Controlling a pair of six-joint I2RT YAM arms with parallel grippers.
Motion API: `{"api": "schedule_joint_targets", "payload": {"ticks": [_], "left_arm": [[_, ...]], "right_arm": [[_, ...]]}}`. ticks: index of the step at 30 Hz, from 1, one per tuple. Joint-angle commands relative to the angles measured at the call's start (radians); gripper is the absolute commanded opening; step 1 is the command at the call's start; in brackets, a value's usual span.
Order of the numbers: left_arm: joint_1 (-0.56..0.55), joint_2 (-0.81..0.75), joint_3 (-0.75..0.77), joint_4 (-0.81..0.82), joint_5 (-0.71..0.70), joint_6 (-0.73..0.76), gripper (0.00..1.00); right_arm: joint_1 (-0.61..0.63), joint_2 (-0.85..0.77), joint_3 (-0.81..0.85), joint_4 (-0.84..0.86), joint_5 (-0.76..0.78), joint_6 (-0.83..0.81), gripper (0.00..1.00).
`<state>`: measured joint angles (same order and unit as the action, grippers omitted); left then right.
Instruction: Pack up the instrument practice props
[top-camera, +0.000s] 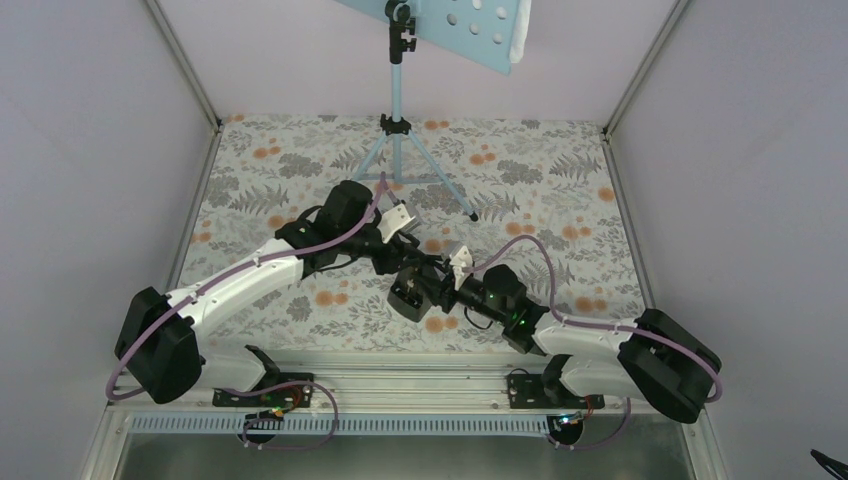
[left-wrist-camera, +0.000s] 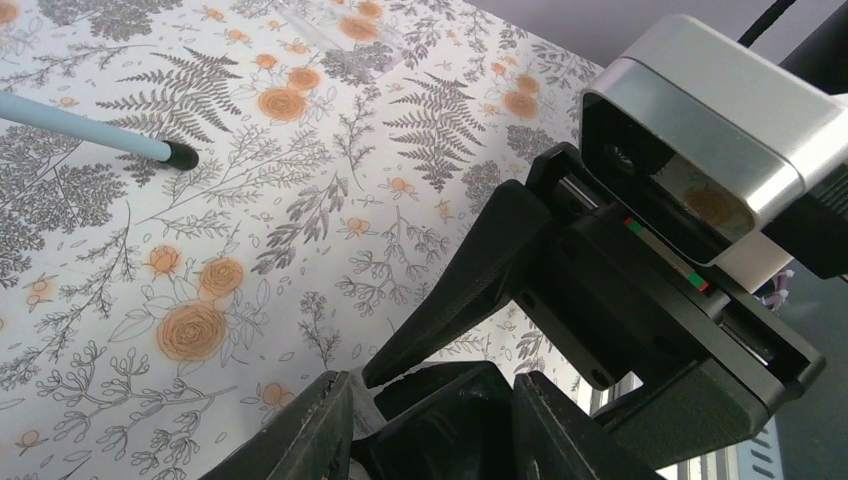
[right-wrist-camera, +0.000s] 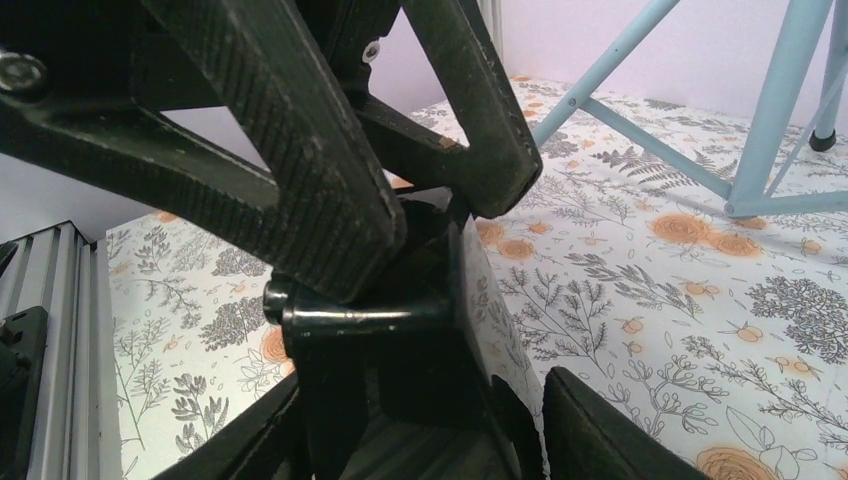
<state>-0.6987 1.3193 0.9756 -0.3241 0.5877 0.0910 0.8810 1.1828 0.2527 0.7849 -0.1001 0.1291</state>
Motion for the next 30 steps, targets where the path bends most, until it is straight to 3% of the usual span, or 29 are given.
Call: {"api": "schedule_joint_targets", "payload": {"ticks": [1, 18, 26, 28, 30], "left_arm": [[-0.013, 0.023, -0.002, -0.016, 0.033, 0.017, 0.41], [-0.021, 0.024, 0.001, -0.017, 0.029, 0.018, 0.4], [-0.021, 0.008, 0.0, -0.011, -0.017, 0.014, 0.41], [-0.021, 0.001, 0.0, -0.003, -0.026, 0.012, 0.46], [-0.021, -0.018, -0.001, 0.007, -0.055, 0.008, 0.56]], "right_arm": [[-0.021, 0.019, 0.033, 0.014, 0.026, 0.009, 0.53], [-0.043, 0.032, 0.066, -0.011, 0.035, 0.009, 0.61], [-0.044, -0.01, 0.076, -0.057, -0.012, 0.002, 0.9], [-0.044, -0.044, 0.099, -0.118, -0.065, 0.002, 1.0], [-0.043, -0.09, 0.12, -0.187, -0.092, 0.012, 1.0]]}}
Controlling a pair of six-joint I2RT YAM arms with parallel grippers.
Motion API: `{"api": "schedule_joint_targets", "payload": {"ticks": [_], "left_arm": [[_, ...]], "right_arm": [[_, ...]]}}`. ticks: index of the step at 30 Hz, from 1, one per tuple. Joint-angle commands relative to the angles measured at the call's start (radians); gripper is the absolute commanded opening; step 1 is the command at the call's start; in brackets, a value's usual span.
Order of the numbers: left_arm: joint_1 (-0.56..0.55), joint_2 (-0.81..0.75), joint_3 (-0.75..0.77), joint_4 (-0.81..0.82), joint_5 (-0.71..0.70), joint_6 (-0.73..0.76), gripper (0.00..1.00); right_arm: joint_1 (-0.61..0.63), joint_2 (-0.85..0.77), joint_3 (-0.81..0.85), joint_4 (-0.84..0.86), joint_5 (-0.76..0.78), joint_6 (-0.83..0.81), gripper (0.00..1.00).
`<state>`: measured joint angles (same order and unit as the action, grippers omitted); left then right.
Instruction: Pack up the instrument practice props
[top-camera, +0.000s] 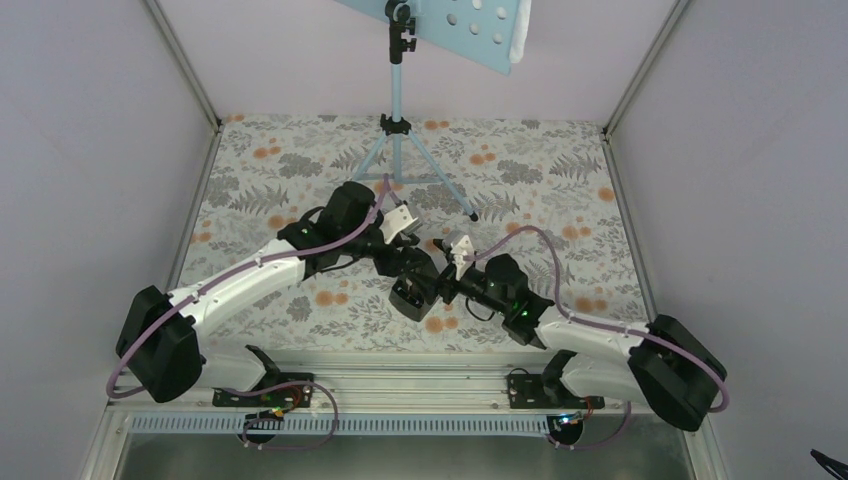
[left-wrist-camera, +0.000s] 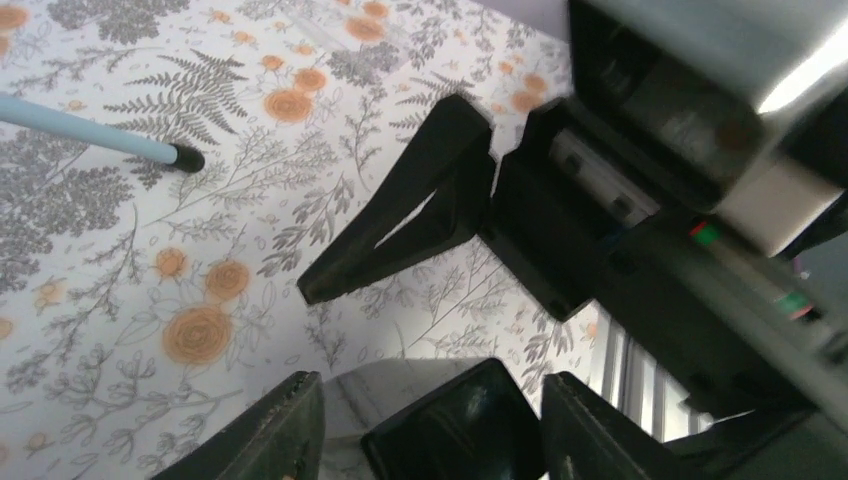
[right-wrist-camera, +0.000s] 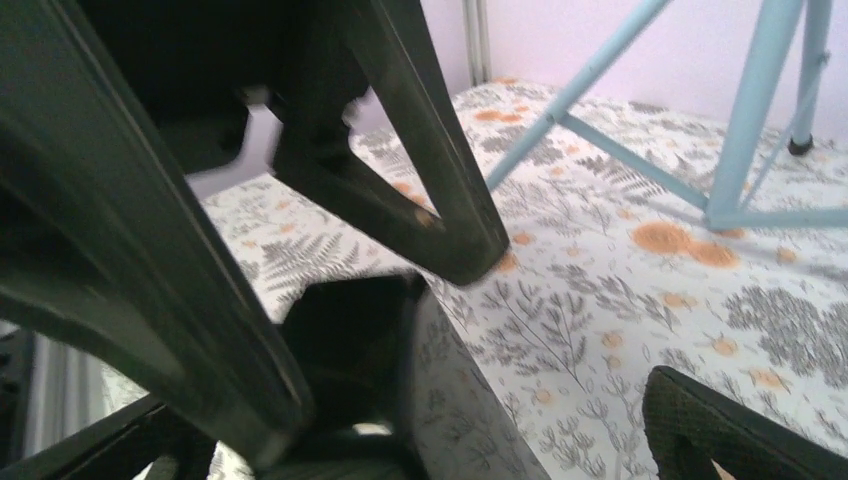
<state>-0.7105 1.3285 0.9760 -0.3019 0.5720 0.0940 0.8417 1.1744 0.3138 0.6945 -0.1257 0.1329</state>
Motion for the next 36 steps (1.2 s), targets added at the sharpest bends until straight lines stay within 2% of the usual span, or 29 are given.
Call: {"api": "schedule_joint_targets", "payload": {"ticks": [1, 4, 6, 9, 12, 16, 18, 22, 27, 30, 36], "left_arm": [[-0.009, -0.047, -0.004, -0.006, -0.063, 0.002, 0.62], [-0.009, -0.134, -0.018, 0.042, -0.162, -0.039, 0.81], [-0.009, -0.201, -0.044, 0.084, -0.254, -0.119, 0.87], [-0.012, -0.314, -0.112, 0.13, -0.383, -0.257, 0.89], [-0.012, -0.439, -0.26, 0.197, -0.405, -0.409, 0.93], [-0.012, -0.546, -0.429, 0.277, -0.372, -0.544, 0.94], [-0.013, -0.579, -0.501, 0.316, -0.351, -0.612, 0.94], [-0.019, -0.627, -0.588, 0.349, -0.328, -0.671, 0.94], [-0.021, -0.629, -0.614, 0.355, -0.319, -0.654, 0.94], [-0.024, -0.611, -0.613, 0.358, -0.31, -0.645, 0.94], [-0.03, -0.6, -0.62, 0.37, -0.294, -0.648, 0.94]], "right_arm": [[-0.004, -0.11, 0.062, -0.126, -0.071, 0.015, 1.0], [-0.006, -0.205, 0.067, -0.21, -0.042, 0.039, 1.0], [-0.011, -0.262, 0.081, -0.309, 0.03, 0.089, 1.0], [-0.02, -0.335, 0.098, -0.492, 0.142, 0.235, 0.99], [-0.035, -0.427, 0.036, -0.602, 0.201, 0.393, 0.92], [-0.062, -0.511, -0.103, -0.61, 0.183, 0.571, 0.8], [-0.07, -0.514, -0.155, -0.566, 0.141, 0.627, 0.71], [-0.072, -0.435, -0.184, -0.464, 0.058, 0.658, 0.47], [-0.072, -0.257, -0.132, -0.376, 0.012, 0.594, 0.35], [-0.072, -0.14, -0.061, -0.341, -0.03, 0.548, 0.31], [-0.072, 0.049, 0.059, -0.234, -0.093, 0.516, 0.3]]}}
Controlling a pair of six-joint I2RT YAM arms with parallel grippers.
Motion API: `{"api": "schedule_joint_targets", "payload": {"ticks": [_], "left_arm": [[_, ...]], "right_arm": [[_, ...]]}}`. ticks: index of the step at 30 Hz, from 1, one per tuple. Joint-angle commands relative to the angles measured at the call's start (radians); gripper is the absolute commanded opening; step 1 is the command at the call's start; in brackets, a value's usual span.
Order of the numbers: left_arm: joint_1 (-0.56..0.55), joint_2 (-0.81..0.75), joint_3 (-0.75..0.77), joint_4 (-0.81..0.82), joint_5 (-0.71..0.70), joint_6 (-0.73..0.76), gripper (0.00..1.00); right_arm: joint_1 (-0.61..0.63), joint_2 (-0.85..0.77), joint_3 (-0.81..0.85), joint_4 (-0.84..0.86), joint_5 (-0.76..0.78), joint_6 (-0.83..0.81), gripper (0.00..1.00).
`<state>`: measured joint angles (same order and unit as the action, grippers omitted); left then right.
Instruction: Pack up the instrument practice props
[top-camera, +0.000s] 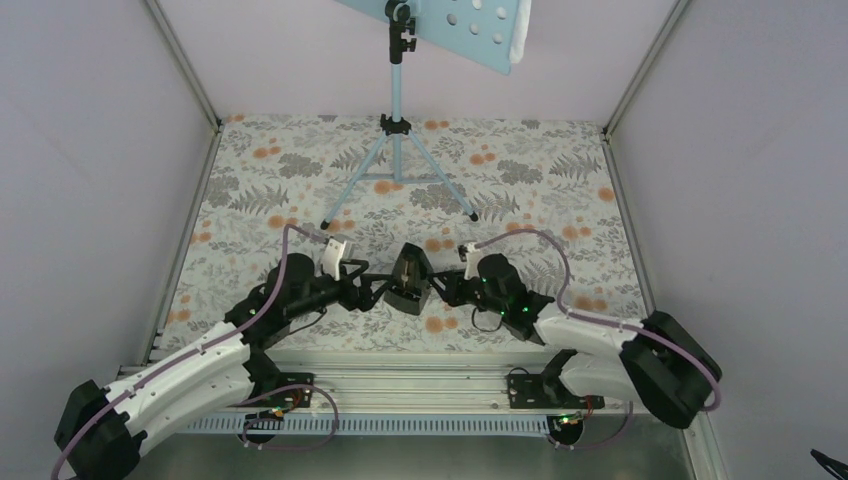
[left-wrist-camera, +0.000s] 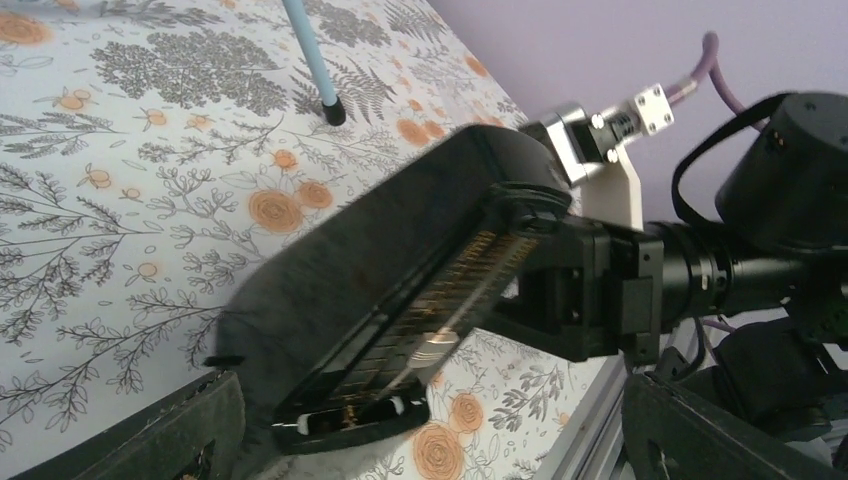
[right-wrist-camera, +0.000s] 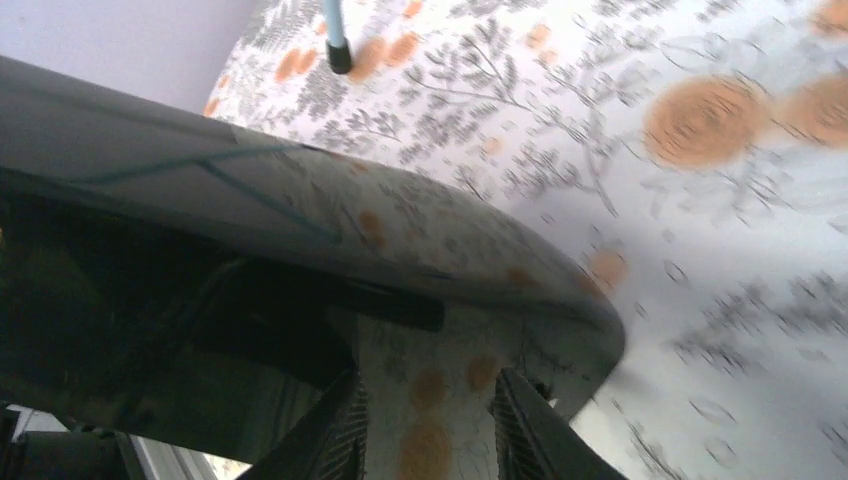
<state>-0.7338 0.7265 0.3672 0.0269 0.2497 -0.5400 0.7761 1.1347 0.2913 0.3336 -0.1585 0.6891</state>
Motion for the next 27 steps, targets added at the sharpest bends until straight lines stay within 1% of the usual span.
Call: {"api": "schedule_joint_targets", "payload": {"ticks": [1, 4, 7, 9, 12, 15, 17, 19, 23, 24, 27], "left_arm": [[-0.007, 0.004, -0.013, 0.042, 0.029, -0.016, 0.94], [-0.009, 0.003, -0.021, 0.034, 0.02, -0.024, 0.94], [-0.009, -0.002, -0.032, 0.008, -0.016, -0.037, 0.94], [-0.009, 0.0, -0.045, -0.01, -0.039, -0.053, 0.95], [-0.009, 0.005, -0.081, 0.017, -0.04, -0.083, 0.95], [-0.009, 0.026, -0.129, 0.087, -0.022, -0.098, 0.97], [-0.008, 0.067, -0.136, 0.13, -0.01, -0.084, 0.98], [-0.01, 0.13, -0.121, 0.139, -0.01, -0.06, 0.98], [-0.012, 0.221, -0.123, 0.222, 0.017, -0.029, 0.98], [-0.012, 0.246, -0.126, 0.248, 0.027, -0.026, 0.98], [-0.016, 0.31, -0.123, 0.318, 0.058, -0.013, 0.98]], "right_arm": [[-0.007, 0.118, 0.106, 0.148, -0.064, -0.049, 0.3], [-0.006, 0.209, 0.18, 0.174, -0.074, -0.074, 0.31], [-0.015, 0.243, 0.24, 0.137, -0.063, -0.11, 0.34], [-0.035, 0.217, 0.254, 0.087, -0.034, -0.135, 0.42], [-0.111, 0.121, 0.222, 0.001, 0.018, -0.17, 0.53], [-0.24, 0.002, 0.181, -0.102, 0.066, -0.209, 0.67], [-0.338, -0.04, 0.177, -0.186, 0.108, -0.243, 0.73], [-0.471, -0.05, 0.192, -0.262, 0.139, -0.267, 0.83], [-0.678, -0.011, 0.255, -0.368, 0.141, -0.311, 0.98], [-0.719, -0.002, 0.258, -0.376, 0.16, -0.312, 1.0], [-0.827, 0.023, 0.246, -0.358, 0.177, -0.297, 1.0]]}}
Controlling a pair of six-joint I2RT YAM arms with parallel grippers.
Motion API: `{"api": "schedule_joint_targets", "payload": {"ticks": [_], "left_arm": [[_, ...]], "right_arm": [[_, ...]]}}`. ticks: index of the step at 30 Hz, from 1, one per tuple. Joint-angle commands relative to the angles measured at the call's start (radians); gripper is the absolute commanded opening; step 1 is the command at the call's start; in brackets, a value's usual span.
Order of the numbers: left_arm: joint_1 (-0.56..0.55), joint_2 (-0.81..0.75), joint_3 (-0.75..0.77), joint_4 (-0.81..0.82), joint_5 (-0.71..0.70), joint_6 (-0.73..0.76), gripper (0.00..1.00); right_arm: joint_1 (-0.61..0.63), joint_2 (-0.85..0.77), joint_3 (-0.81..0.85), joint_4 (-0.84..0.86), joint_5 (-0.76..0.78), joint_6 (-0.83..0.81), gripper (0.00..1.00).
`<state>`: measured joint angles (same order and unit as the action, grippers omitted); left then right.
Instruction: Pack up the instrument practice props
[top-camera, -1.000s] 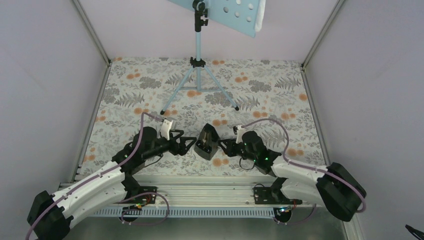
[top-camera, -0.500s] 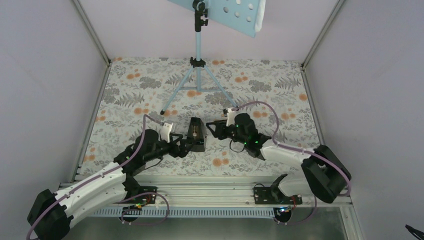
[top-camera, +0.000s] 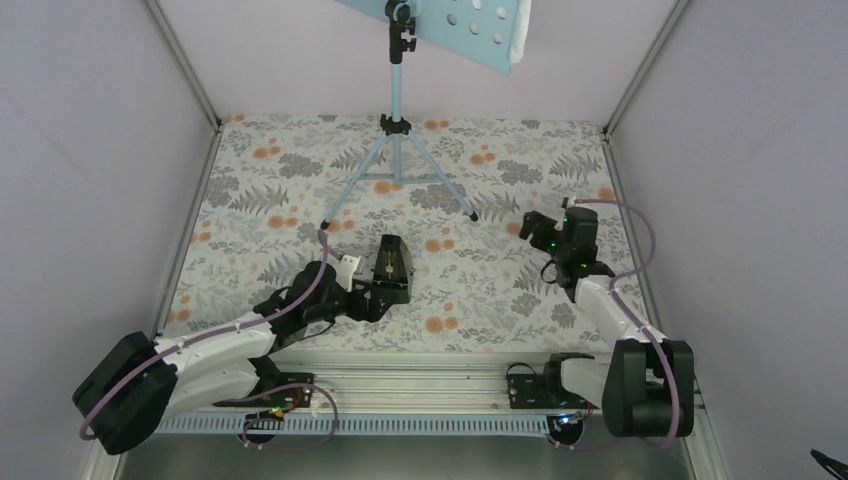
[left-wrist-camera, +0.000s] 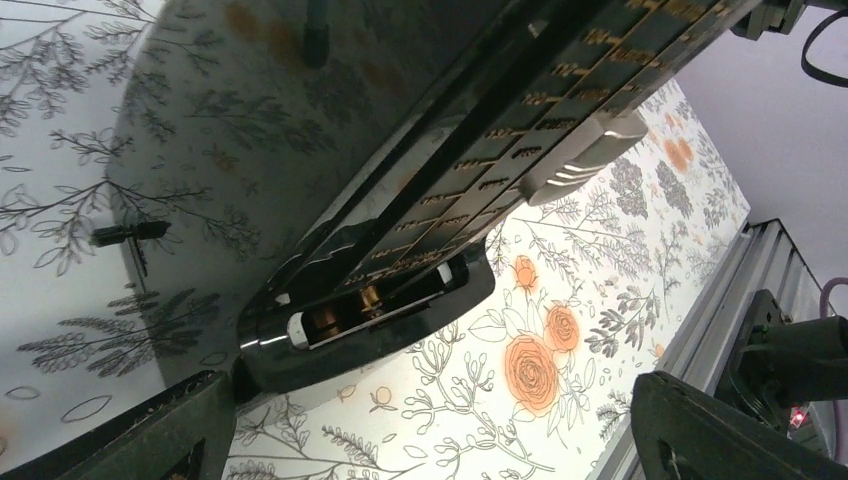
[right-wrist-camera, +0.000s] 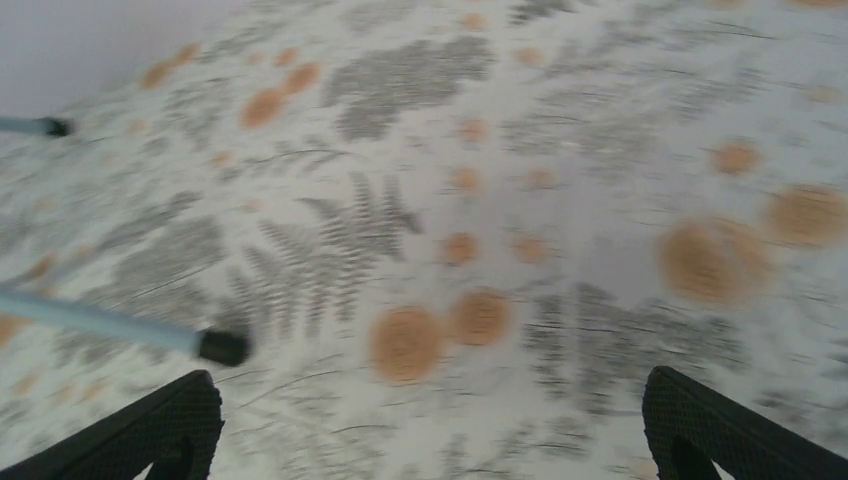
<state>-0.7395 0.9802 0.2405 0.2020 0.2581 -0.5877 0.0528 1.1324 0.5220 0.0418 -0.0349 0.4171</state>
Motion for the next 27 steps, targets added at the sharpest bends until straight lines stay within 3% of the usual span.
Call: {"api": "schedule_joint_targets", "payload": {"ticks": [1, 7, 12, 19, 27], "left_arm": [[-0.012, 0.078, 0.007, 0.167, 0.063, 0.038, 0.98], [-0.057, 0.229, 0.029, 0.378, 0.14, 0.025, 0.98], [-0.1, 0.294, 0.043, 0.46, 0.131, -0.003, 0.98], [-0.1, 0.125, -0.015, 0.33, 0.023, -0.01, 0.98], [-0.1, 0.003, -0.006, 0.167, -0.024, 0.008, 0.99]], "right_arm": [[-0.138, 0.038, 0.011, -0.056, 0.059, -0.019, 1.0], [-0.252, 0.174, 0.051, 0.002, 0.103, -0.037, 0.99], [-0.314, 0.359, 0.15, 0.009, -0.016, -0.081, 0.92], [-0.327, 0.488, 0.226, -0.015, -0.045, -0.117, 0.8], [-0.328, 0.591, 0.247, -0.02, -0.187, -0.155, 0.58]]}}
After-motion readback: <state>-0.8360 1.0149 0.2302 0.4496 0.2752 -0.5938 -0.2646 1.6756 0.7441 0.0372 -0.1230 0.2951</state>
